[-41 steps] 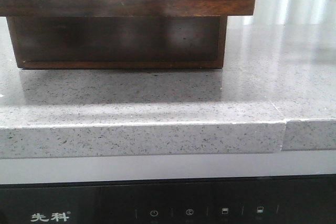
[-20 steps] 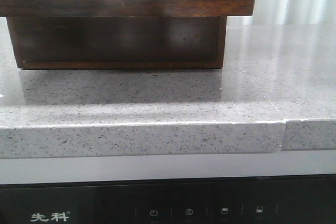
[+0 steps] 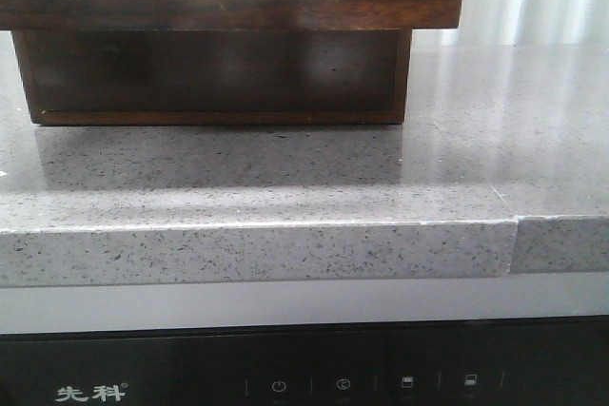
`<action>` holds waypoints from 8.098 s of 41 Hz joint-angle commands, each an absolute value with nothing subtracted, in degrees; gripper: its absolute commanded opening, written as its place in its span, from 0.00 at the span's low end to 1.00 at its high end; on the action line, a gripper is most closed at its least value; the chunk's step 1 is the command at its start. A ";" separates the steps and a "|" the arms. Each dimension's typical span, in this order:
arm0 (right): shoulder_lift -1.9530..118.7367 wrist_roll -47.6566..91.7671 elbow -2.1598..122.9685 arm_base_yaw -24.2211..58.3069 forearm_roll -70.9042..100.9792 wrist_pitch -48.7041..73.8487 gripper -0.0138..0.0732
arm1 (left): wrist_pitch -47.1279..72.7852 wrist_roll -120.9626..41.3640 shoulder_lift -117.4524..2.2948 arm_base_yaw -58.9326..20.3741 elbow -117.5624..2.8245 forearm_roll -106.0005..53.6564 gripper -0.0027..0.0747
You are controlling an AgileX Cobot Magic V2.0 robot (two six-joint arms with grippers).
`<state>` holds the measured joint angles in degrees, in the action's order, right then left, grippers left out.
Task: Put scissors in drawer with both arms
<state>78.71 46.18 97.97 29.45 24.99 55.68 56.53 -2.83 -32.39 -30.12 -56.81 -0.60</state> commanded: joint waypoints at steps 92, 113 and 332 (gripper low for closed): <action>61.01 10.36 87.28 32.55 8.51 54.36 0.60 | 52.18 -2.38 -32.70 -30.59 -58.58 -0.75 0.51; 32.09 10.36 60.41 32.55 6.94 54.18 0.60 | 52.18 -2.38 -32.70 -30.59 -58.58 -0.75 0.51; -1.58 5.59 -1.55 1.24 2.98 -3.23 0.08 | -3.39 -2.69 1.22 -1.88 1.66 -2.91 0.01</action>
